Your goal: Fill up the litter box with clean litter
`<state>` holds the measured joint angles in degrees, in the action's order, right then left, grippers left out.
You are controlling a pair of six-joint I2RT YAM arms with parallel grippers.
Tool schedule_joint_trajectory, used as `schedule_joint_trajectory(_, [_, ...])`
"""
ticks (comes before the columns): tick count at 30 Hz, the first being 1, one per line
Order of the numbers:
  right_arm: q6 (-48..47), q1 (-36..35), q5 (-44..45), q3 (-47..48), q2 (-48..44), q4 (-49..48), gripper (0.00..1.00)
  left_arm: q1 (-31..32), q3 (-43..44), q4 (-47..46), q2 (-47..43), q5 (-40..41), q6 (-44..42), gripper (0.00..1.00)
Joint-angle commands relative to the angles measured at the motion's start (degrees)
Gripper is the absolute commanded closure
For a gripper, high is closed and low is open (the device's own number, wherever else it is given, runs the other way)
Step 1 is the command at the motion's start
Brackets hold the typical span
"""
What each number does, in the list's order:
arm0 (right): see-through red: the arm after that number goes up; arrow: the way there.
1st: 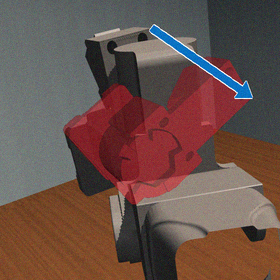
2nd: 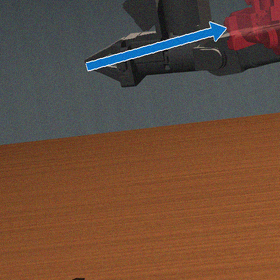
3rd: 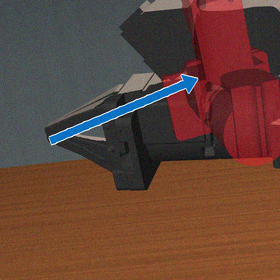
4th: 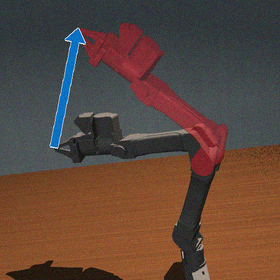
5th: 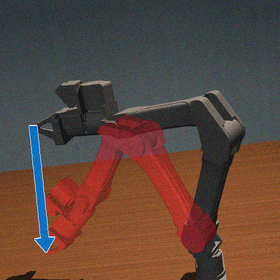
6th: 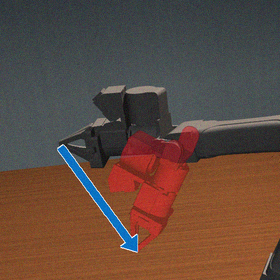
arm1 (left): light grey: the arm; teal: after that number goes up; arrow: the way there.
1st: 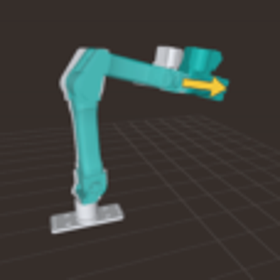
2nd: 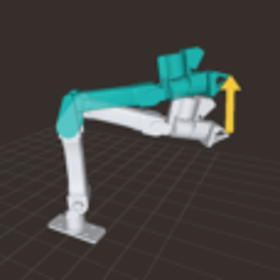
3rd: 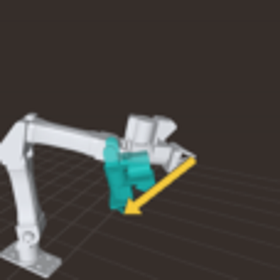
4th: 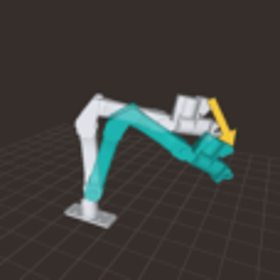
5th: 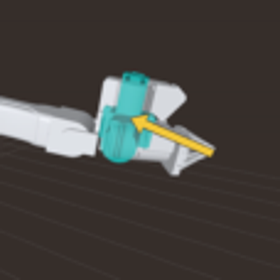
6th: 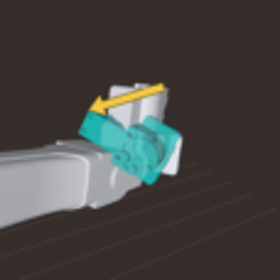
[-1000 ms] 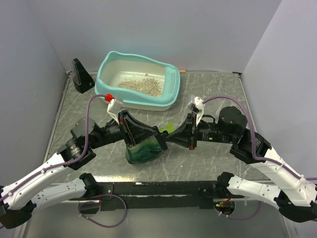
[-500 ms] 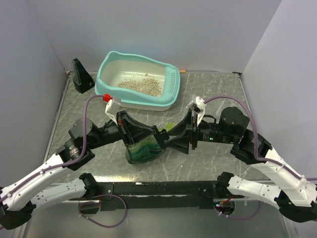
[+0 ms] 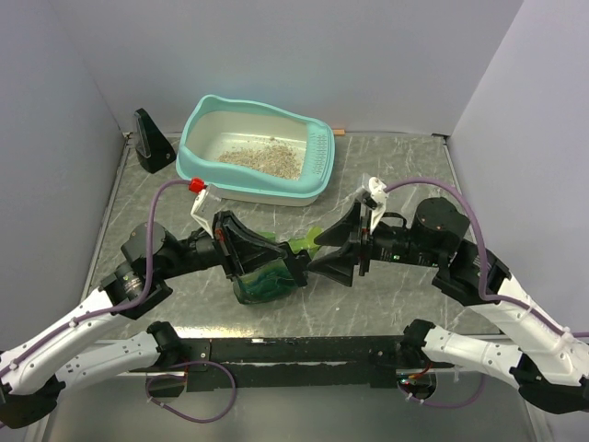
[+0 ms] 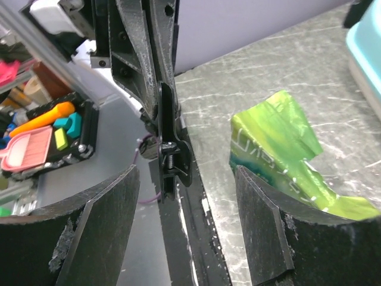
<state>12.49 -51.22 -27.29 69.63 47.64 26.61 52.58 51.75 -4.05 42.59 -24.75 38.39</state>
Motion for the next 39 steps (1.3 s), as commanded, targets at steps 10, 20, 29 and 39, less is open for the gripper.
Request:
schedule_joint_trajectory(10, [2.1,0.0,-10.5,-0.6,3.1,-7.5,0.33,0.2,0.5,-3.7,-0.5,-2.8,0.3,0.99])
schedule_joint_trajectory(20, [4.6,0.0,-11.4,-1.9,3.4,-9.6,1.0,0.2,0.9,-4.3,-2.4,-2.5,-0.9,0.53])
schedule_joint_trajectory(29, [-1.0,0.4,-0.4,3.0,1.9,0.2,1.0,0.1,3.5,14.1,-4.2,7.6,-12.0,0.39])
schedule_joint_trajectory(39, [-9.5,10.9,4.4,4.3,1.8,6.7,1.0,0.1,-0.5,24.2,-0.9,22.5,-22.9,0.39])
